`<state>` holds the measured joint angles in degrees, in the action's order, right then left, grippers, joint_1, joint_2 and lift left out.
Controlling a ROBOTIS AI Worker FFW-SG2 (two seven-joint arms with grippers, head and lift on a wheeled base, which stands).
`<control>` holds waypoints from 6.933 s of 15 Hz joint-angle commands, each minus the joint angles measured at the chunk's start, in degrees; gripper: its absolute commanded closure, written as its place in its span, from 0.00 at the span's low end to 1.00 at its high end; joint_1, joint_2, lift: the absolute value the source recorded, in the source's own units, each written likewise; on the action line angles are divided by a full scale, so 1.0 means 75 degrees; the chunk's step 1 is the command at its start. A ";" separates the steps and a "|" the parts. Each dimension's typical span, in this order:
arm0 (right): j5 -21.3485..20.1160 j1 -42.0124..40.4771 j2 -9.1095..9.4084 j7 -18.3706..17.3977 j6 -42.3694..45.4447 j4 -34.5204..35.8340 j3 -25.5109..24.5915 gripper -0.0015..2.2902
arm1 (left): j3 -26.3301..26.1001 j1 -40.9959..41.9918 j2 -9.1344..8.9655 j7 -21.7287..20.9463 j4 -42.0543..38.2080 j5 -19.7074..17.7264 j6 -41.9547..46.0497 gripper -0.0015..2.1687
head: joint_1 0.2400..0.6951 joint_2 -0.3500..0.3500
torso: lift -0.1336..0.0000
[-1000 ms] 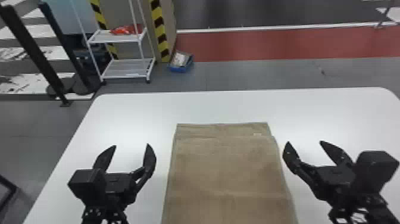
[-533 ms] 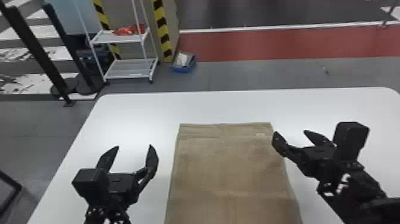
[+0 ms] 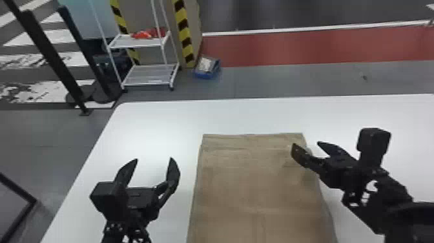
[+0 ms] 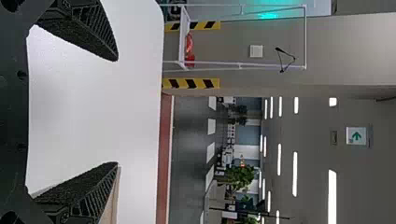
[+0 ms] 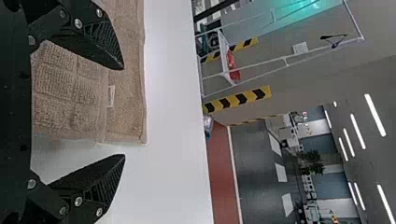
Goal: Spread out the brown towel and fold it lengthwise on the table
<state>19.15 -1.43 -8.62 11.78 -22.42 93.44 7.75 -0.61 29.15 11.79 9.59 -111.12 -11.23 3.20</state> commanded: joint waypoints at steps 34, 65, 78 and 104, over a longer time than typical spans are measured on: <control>-0.0010 -0.0020 0.0071 0.0129 -0.0217 -0.0225 -0.0224 0.30 | 0.0023 0.0028 -0.0025 -0.0013 0.0073 -0.0003 0.0024 0.04 | 1.00 0.73 | 0.07; 0.0177 -0.0863 0.0047 0.0621 0.0182 0.1627 0.0151 0.45 | 0.0269 0.0098 0.0022 -0.0036 -0.0067 -0.0073 0.0024 0.04 | 1.00 0.77 | 0.07; -0.0444 0.0508 0.0305 0.0891 0.0744 0.0502 0.3350 0.44 | 0.1863 0.0379 -0.0154 -0.0130 -0.0536 -0.0753 0.0094 0.04 | 1.00 1.00 | 0.07; -0.0514 -0.0149 -0.0761 0.1523 0.1026 0.0912 -0.0412 0.03 | 0.1523 0.0016 -0.0119 -0.1911 -0.0677 -0.0390 -0.1312 0.04 | 1.00 0.90 | 0.07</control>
<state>16.60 -2.53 -12.51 23.17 -14.74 100.22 6.39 10.25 29.32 10.60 -3.61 -115.79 -14.79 -5.43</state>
